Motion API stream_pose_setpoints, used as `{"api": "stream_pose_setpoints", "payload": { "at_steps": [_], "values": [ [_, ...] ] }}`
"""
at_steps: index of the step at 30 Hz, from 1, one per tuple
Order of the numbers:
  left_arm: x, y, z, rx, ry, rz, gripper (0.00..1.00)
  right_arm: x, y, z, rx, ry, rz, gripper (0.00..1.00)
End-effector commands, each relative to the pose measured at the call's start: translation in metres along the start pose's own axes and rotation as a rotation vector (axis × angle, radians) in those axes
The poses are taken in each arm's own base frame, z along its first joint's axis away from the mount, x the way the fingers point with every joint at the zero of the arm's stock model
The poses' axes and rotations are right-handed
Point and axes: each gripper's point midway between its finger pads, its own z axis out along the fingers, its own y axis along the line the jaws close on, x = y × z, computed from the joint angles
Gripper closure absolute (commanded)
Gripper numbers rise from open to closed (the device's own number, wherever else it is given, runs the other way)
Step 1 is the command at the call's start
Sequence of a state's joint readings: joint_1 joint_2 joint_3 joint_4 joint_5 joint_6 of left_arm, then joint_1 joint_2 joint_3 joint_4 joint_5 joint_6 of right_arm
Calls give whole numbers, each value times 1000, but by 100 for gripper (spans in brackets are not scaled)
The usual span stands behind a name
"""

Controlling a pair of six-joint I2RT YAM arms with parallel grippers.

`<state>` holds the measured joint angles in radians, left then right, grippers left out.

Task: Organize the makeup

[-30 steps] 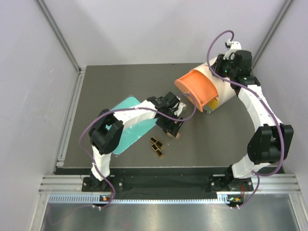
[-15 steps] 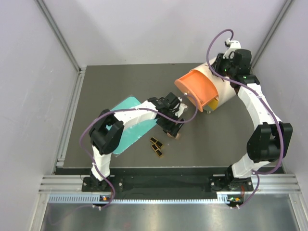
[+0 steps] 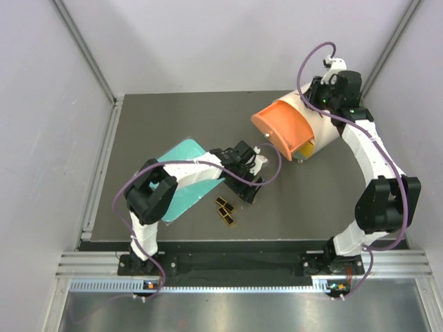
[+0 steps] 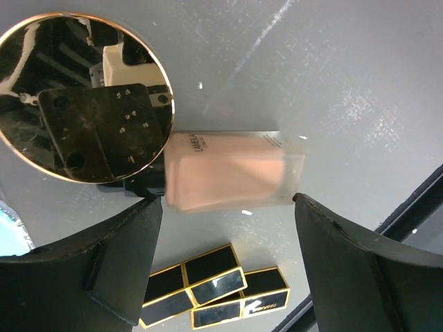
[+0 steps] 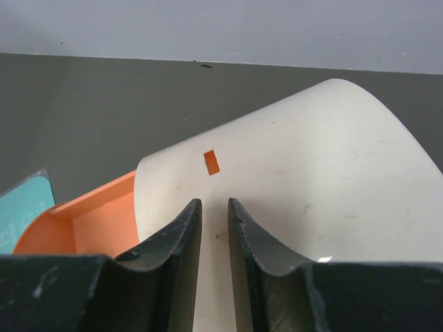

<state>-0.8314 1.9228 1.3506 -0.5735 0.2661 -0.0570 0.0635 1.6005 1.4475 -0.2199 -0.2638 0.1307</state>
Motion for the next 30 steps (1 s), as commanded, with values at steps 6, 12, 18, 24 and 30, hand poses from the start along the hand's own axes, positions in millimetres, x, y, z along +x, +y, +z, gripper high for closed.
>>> {"api": "stream_pose_setpoints", "payload": {
  "at_steps": [6,12,18,24,30],
  "values": [
    [-23,-11,-7,10,-107,-65,18,135,-13,-17,66,452,95,76],
    [-42,-22,-17,21,-164,-169,18,139,-12,-20,63,452,98,76],
    [-45,-19,-22,-44,-108,-318,17,143,-12,-20,55,454,104,76],
    [-41,-16,-24,-125,-85,-446,14,143,-9,-19,43,452,113,76],
    [-21,-24,-20,-162,-53,-504,14,144,-6,-19,29,449,121,76]
  ]
}}
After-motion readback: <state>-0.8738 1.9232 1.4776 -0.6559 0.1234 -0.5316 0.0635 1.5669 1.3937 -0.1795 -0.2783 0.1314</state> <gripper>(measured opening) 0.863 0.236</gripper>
